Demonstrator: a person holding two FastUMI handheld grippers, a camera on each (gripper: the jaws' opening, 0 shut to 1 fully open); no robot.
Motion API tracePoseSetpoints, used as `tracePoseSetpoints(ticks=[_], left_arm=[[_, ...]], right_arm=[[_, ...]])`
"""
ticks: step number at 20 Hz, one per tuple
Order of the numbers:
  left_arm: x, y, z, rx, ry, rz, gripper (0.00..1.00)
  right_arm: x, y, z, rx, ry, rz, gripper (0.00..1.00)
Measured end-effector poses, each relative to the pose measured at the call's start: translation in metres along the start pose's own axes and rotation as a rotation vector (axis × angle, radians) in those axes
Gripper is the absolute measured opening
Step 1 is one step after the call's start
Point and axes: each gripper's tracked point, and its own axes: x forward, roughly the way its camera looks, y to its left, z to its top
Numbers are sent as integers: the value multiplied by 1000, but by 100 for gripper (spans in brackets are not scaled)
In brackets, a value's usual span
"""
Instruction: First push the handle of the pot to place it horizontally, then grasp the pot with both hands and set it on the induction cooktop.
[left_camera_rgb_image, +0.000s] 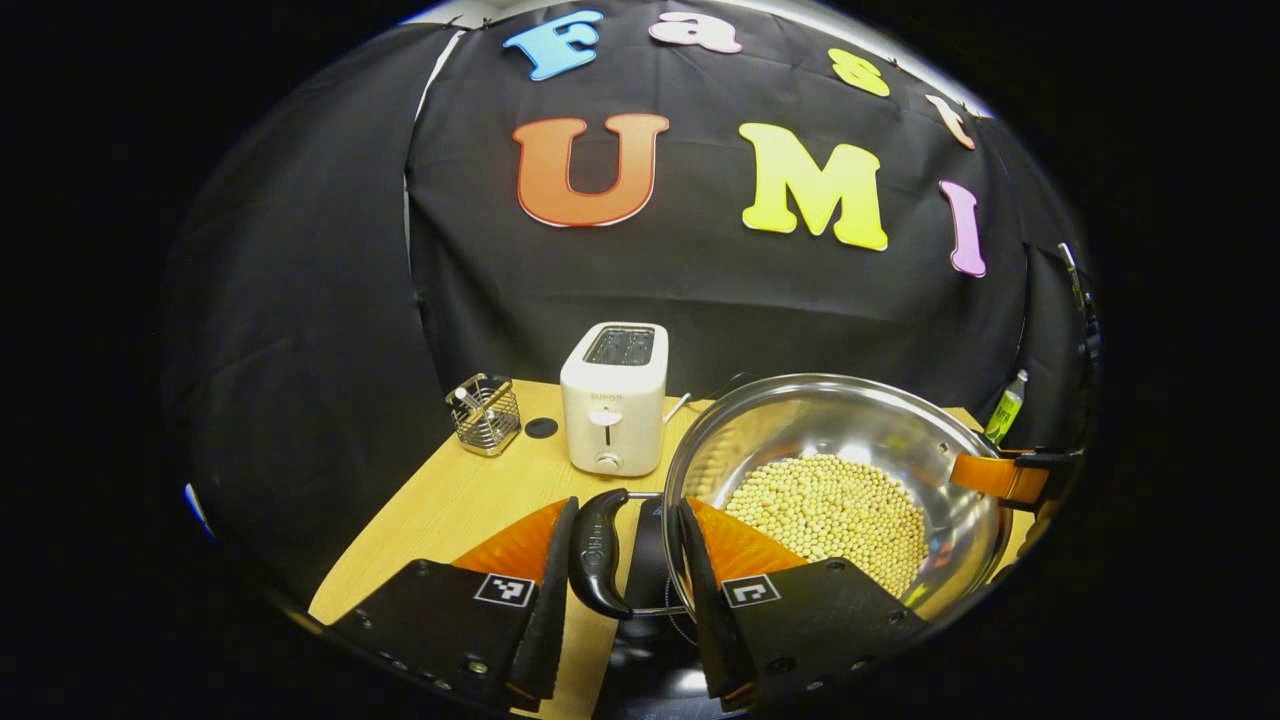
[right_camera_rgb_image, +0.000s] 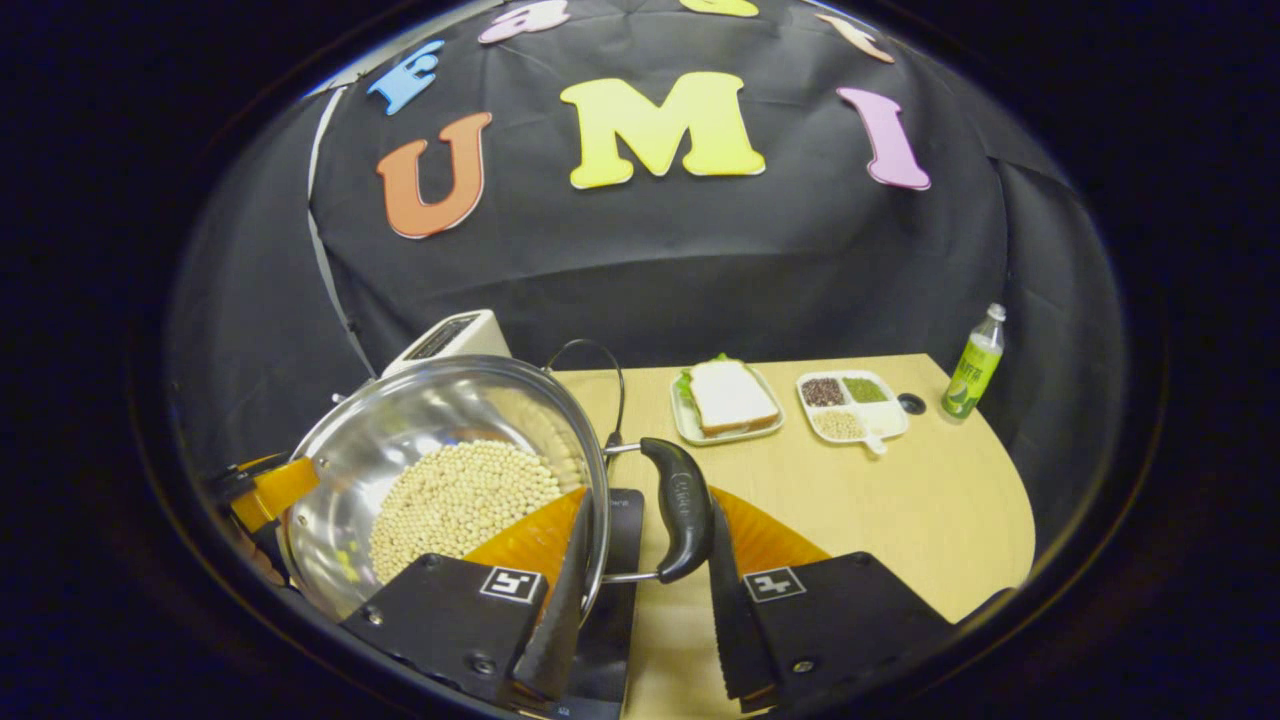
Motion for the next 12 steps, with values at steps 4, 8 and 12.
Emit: tracePoseSetpoints(ticks=[4,8,12], left_arm=[[21,0,-18,2,37,-2,53],[31,2,-32,-7,49,-10,53],[32,9,-46,-12,60,3,53]], right_arm=[[27,-3,-18,9,43,-9,59],[35,-4,-29,4,44,-27,59],[36,1,-48,-3,66,-37,60]])
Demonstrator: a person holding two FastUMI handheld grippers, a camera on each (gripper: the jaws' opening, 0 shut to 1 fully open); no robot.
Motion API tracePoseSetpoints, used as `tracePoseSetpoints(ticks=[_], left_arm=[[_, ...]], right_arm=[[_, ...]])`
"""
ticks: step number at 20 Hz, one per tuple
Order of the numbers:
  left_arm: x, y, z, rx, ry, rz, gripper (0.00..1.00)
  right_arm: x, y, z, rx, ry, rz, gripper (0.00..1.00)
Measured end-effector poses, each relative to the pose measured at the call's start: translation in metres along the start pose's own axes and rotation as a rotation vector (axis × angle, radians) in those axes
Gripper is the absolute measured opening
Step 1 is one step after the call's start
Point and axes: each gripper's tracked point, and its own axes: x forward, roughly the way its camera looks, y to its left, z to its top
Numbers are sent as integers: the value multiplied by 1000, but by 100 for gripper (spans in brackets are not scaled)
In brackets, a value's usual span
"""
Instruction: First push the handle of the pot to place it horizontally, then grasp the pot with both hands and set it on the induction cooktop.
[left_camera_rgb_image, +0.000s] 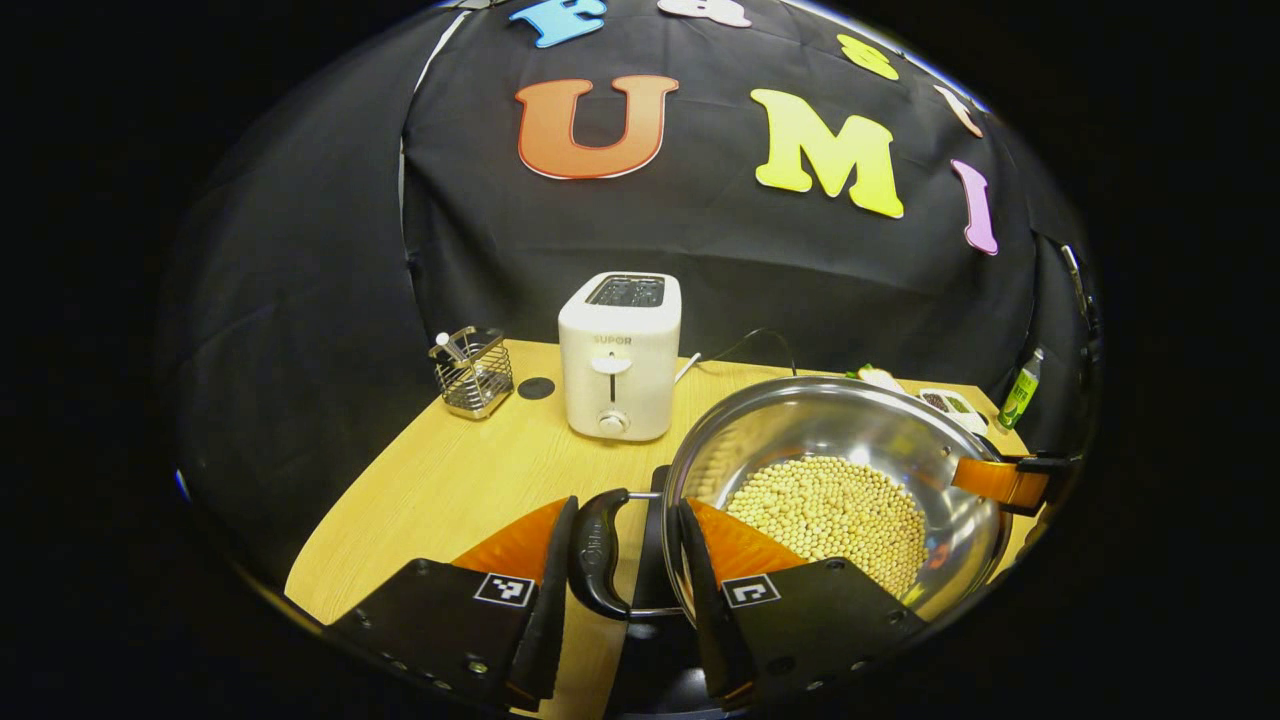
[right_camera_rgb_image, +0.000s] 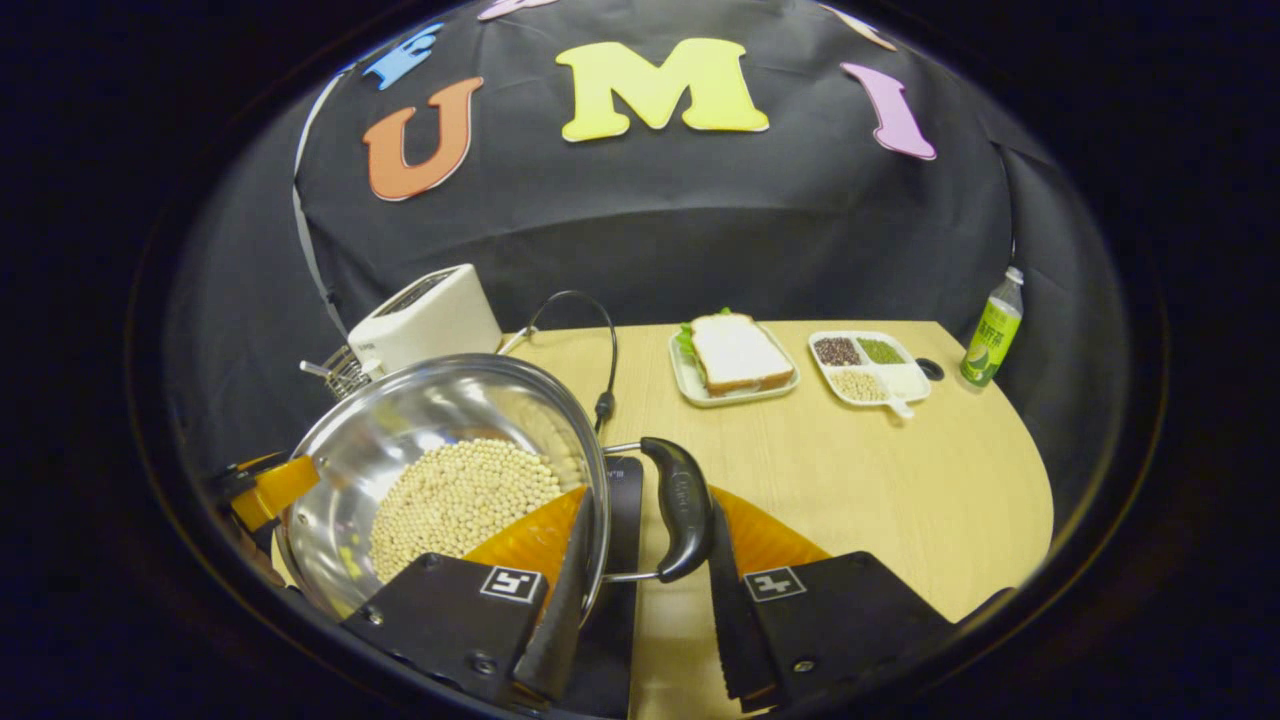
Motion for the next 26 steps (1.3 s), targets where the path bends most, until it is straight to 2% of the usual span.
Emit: tracePoseSetpoints(ticks=[6,18,19,20,23,24,26], left_arm=[[1,-1,-13,2,9,-1,53],[-1,-1,-13,5,-54,4,54],[-1,-1,-14,18,-58,1,46],[-1,0,-16,37,-60,8,60],[-2,4,-16,67,-68,29,69],[-4,4,-12,60,-79,34,74],[-13,5,-6,69,-108,37,82]], right_arm=[[5,0,-19,41,2,2,59],[6,0,-17,21,-47,5,59],[6,0,-17,22,-47,7,60],[6,-1,-18,23,-49,7,62],[3,-2,-17,33,-64,12,72],[2,-2,-18,38,-65,18,70],[-3,-6,-15,53,-89,23,77]])
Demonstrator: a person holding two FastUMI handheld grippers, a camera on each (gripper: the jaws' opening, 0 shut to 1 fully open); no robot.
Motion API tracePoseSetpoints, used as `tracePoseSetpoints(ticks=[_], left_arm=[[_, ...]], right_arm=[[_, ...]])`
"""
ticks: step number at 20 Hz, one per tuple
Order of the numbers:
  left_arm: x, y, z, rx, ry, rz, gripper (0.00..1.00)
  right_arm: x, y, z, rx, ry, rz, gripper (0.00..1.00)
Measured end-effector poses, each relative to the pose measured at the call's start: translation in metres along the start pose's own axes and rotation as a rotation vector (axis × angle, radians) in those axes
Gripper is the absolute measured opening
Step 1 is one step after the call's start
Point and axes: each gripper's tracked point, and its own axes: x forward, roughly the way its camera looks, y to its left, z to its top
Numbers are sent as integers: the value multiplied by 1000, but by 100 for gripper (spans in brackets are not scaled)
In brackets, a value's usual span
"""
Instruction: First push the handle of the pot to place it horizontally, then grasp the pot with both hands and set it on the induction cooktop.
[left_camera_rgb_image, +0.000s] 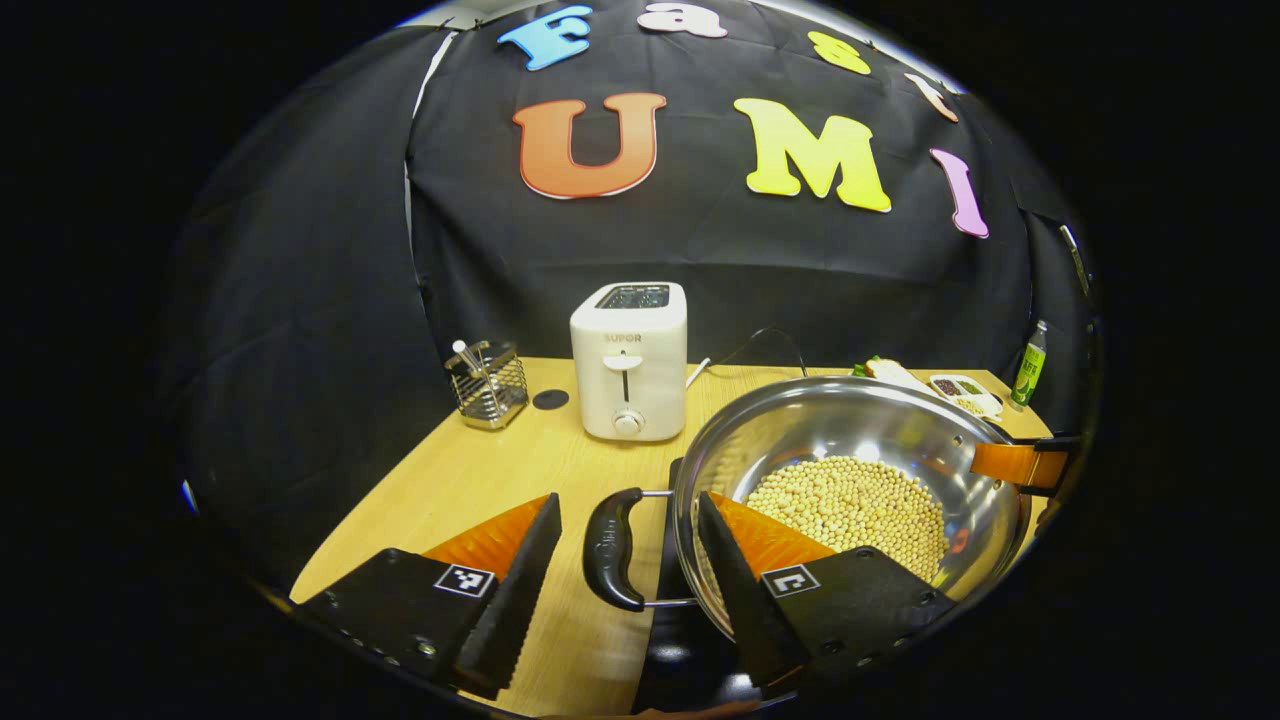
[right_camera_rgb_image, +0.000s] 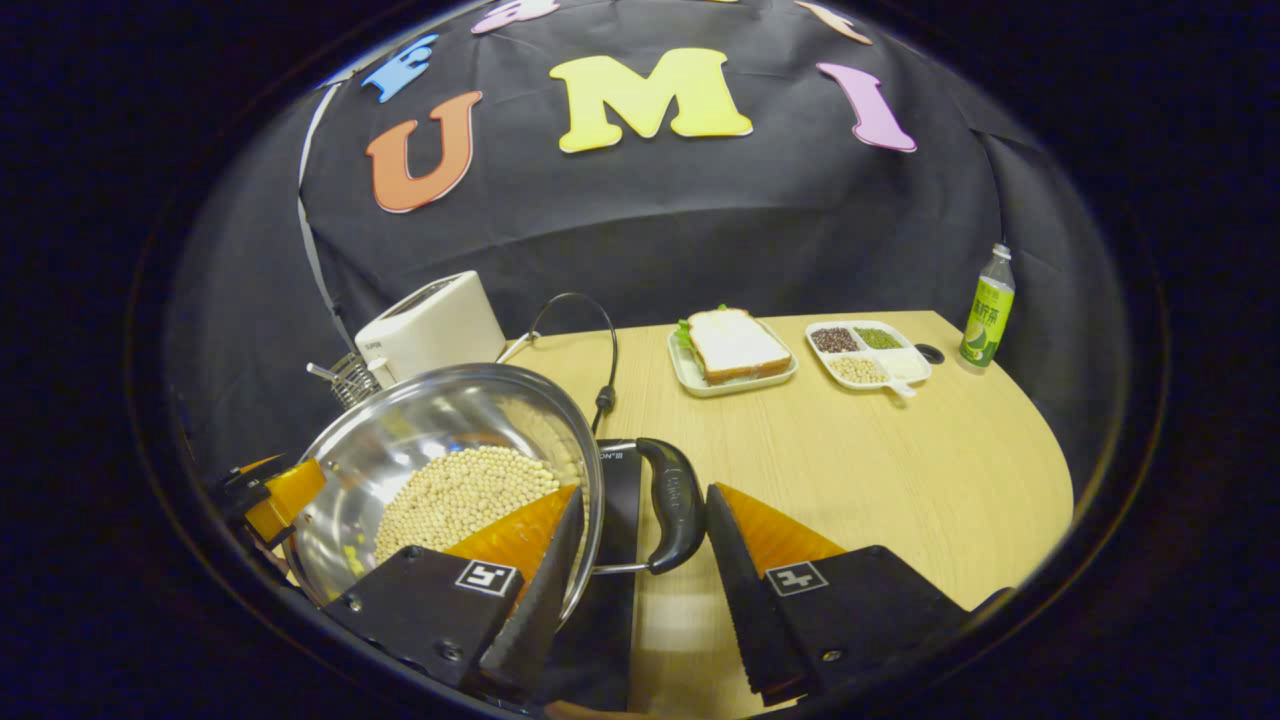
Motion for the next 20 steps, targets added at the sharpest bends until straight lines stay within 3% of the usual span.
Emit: tracePoseSetpoints(ticks=[2,4,6,11,13,14,20], left_arm=[[-11,1,5,2,-29,7,93],[-28,0,10,-22,-51,18,98],[-49,-3,26,-45,-109,17,98],[-106,-24,50,-71,-193,-4,97],[-128,-35,58,-60,-214,-7,96],[-138,-41,59,-55,-220,1,96],[-212,-92,88,-8,-317,-24,96]], right_arm=[[-8,-1,6,3,-35,17,80],[-24,2,15,-2,-92,57,89],[-44,0,21,-23,-139,74,89],[-110,-14,39,-121,-282,26,88],[-141,-22,46,-131,-334,22,92],[-155,-29,48,-135,-358,8,100],[-243,-71,57,-120,-464,-30,100]])
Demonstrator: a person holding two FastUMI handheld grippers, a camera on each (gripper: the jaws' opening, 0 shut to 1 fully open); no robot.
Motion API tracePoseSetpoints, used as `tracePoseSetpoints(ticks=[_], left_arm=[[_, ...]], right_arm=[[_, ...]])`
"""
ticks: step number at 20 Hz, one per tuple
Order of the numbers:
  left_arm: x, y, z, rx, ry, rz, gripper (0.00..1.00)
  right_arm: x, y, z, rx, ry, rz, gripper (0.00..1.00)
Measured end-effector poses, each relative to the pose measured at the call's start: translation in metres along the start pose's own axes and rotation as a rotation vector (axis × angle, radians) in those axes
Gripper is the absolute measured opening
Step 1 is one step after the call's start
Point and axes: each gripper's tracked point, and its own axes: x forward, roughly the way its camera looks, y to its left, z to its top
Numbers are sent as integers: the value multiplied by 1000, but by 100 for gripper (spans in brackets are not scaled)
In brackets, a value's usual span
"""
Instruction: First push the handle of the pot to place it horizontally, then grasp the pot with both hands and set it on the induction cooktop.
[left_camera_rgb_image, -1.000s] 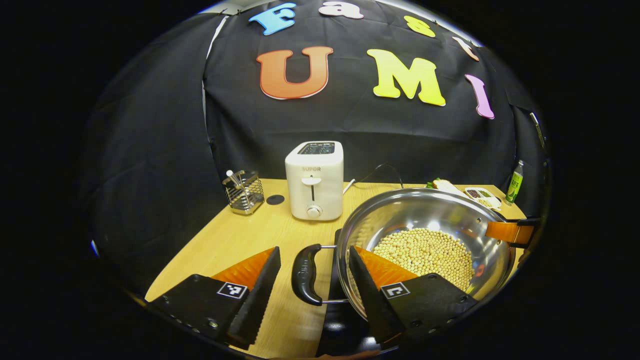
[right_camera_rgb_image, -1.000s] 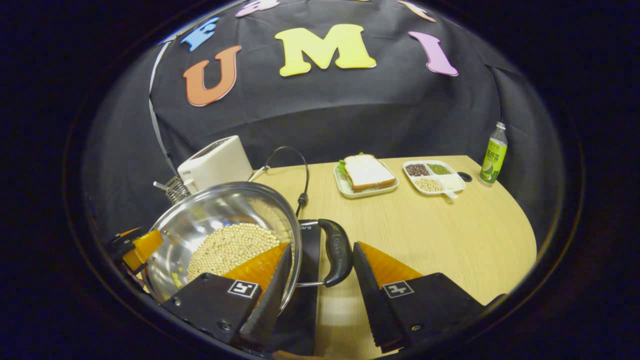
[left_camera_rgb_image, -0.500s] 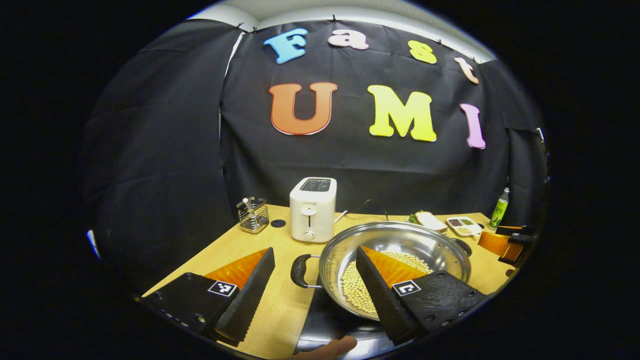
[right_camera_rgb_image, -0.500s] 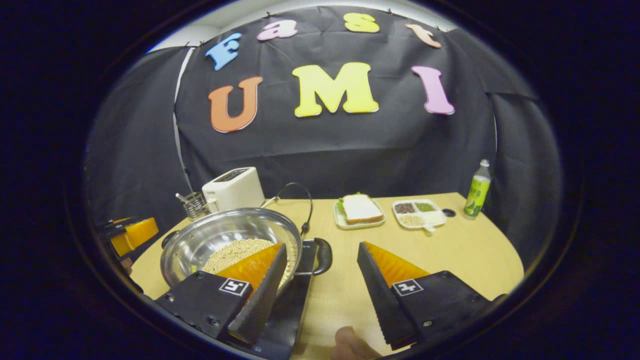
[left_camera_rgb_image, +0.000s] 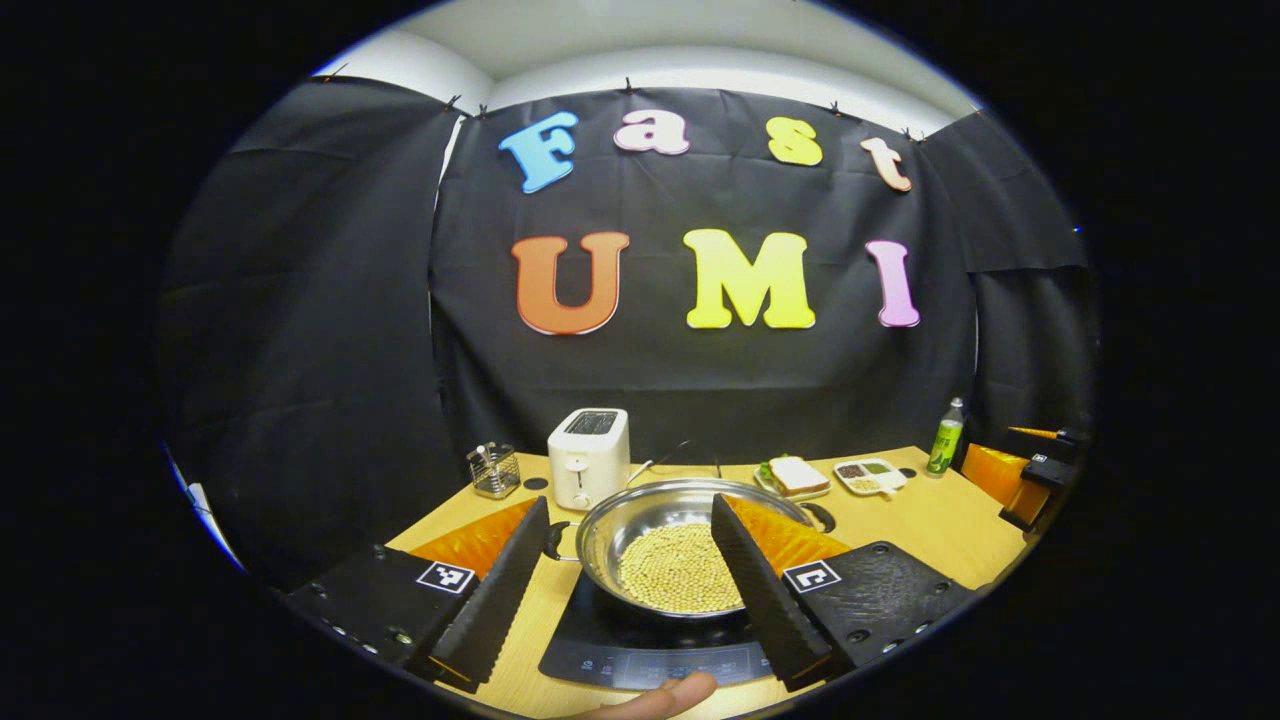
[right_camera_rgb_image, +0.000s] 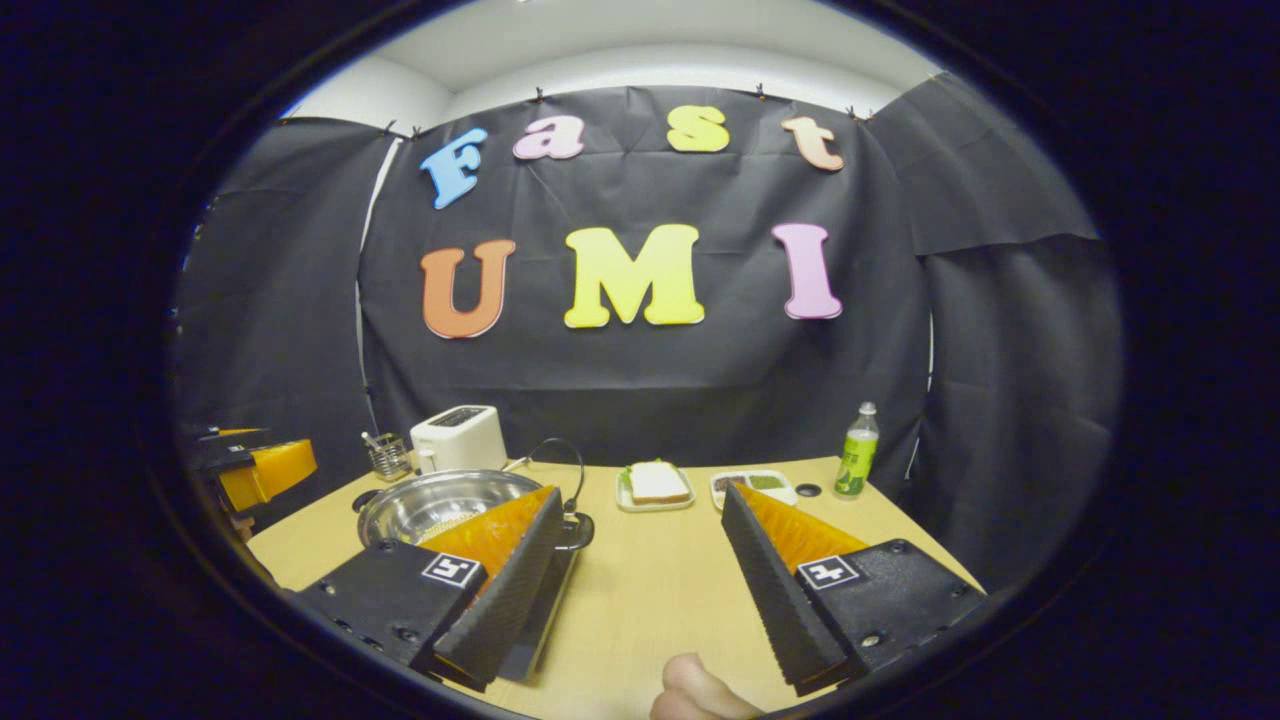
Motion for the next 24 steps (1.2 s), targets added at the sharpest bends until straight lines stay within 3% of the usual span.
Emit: tracePoseSetpoints(ticks=[4,8,17,21,24], left_arm=[[-32,-22,22,7,-42,-17,100],[-62,-23,46,-12,-66,0,96],[-143,-34,92,30,-177,-20,96],[-168,-47,76,31,-198,-46,96],[-173,-38,67,43,-191,-4,96]], right_arm=[[-44,-32,21,14,-36,-27,100],[-83,-53,44,33,-69,-40,100],[-175,-77,71,18,-150,-86,100],[-202,-58,66,17,-196,19,100],[-209,-72,58,27,-189,4,100]])
